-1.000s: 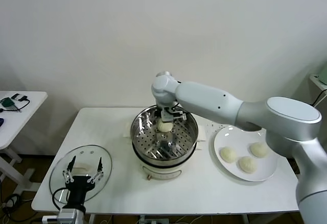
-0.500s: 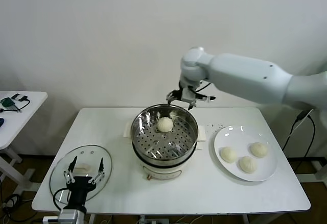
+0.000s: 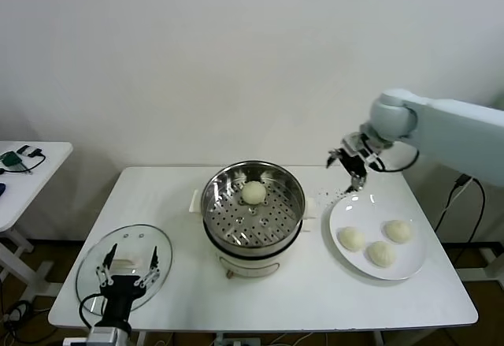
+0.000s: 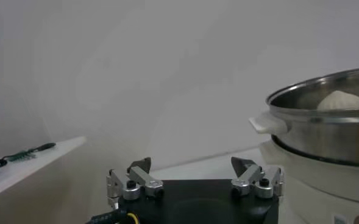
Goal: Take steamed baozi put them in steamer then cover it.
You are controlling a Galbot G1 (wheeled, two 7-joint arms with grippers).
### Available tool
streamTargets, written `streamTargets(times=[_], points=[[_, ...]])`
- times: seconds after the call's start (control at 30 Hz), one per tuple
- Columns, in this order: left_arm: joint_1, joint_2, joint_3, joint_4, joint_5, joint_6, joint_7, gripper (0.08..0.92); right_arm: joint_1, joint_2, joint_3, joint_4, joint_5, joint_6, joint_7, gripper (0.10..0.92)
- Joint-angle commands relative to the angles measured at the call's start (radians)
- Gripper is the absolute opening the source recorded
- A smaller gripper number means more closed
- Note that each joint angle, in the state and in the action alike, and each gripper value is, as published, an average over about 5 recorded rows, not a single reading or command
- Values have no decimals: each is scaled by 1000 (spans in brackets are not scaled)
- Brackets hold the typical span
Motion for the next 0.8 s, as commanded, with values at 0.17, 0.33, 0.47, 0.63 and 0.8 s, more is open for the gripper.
streamTargets(times=[0.17,0.33,0.47,0.63,0.8], points=[[1,-5,-1,-3,2,3,0,823,-490,-61,345,-137,-100,-128,-25,823],[6,-4,-7,2,1,0,-1,823,-538,-19,390,-189,-129,-122,-23,823],[8,-4,-10,7,0,-4,-1,823,-550,-3,400,-201,-132,-121,-23,823],[6,-4,-9,13,0,-5,-2,823,-558,9,408,-211,-133,-121,-22,823],[7,-3,-9,16,1,-8,-1,823,-562,16,423,-228,-136,-117,-20,823]])
